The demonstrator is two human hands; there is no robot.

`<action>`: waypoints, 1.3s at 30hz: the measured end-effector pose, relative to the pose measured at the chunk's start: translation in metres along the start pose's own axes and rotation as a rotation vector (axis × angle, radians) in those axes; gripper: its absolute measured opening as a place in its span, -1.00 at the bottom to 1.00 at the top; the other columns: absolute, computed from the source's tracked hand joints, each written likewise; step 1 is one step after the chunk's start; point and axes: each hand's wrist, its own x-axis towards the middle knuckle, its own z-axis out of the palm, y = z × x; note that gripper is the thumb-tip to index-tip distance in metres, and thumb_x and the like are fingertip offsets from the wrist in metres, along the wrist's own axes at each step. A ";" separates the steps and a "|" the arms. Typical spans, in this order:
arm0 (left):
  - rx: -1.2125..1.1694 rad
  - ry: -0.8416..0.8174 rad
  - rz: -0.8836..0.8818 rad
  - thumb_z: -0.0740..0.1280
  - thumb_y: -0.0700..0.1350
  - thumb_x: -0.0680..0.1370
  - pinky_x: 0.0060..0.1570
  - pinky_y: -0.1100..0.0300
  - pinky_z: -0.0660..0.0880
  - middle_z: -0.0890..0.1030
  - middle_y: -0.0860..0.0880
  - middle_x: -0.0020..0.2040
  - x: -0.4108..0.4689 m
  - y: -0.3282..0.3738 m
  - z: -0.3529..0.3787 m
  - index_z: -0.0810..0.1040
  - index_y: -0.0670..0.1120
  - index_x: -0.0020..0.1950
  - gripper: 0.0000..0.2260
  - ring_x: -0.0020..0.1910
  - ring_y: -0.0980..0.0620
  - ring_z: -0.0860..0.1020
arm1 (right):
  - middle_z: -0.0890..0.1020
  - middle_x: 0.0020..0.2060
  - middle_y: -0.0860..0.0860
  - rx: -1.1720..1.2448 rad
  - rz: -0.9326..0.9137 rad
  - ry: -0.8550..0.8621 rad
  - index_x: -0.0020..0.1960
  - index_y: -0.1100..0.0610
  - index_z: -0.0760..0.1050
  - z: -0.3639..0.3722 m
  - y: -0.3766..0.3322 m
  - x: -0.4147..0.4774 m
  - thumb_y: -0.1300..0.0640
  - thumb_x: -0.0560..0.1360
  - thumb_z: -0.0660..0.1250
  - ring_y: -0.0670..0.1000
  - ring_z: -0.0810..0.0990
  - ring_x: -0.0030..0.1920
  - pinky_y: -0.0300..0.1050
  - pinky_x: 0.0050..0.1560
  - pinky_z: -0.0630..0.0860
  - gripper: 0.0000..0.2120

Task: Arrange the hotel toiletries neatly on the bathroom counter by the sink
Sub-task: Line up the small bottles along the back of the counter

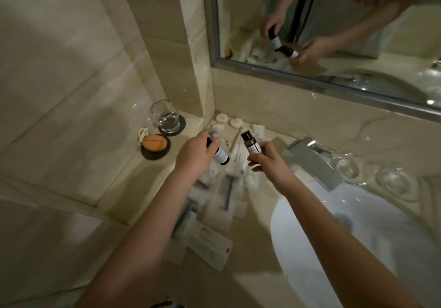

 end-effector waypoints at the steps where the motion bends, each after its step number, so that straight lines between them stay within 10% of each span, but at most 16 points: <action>1: -0.011 -0.002 0.019 0.16 0.07 0.61 -0.18 0.03 0.39 0.57 -0.24 -0.10 -0.007 0.009 0.004 0.43 -0.20 -0.06 -0.68 -0.11 -0.21 0.53 | 0.52 -0.18 0.05 0.037 0.012 0.022 0.02 0.16 0.30 -0.008 0.001 -0.013 0.27 0.54 0.21 0.00 0.52 -0.23 -0.11 -0.14 0.46 -0.89; 22: -0.109 -0.258 0.417 0.30 0.06 0.53 -0.24 0.10 0.29 0.49 -0.13 -0.24 -0.080 0.252 0.165 0.46 -0.24 -0.13 -0.66 -0.24 -0.09 0.43 | 0.49 -0.29 0.00 -0.005 -0.048 0.603 -0.14 0.08 0.52 -0.261 0.071 -0.186 0.18 0.47 0.37 -0.07 0.40 -0.30 -0.31 -0.27 0.33 -0.96; 39: 0.171 -0.441 0.588 0.25 0.08 0.55 -0.20 0.04 0.41 0.50 -0.09 -0.20 -0.055 0.388 0.288 0.40 -0.12 -0.12 -0.73 -0.20 -0.10 0.48 | 0.60 0.07 0.09 -0.173 0.153 0.835 0.25 0.10 0.46 -0.443 0.144 -0.158 0.15 0.47 0.37 0.11 0.58 0.04 -0.09 -0.01 0.46 -0.64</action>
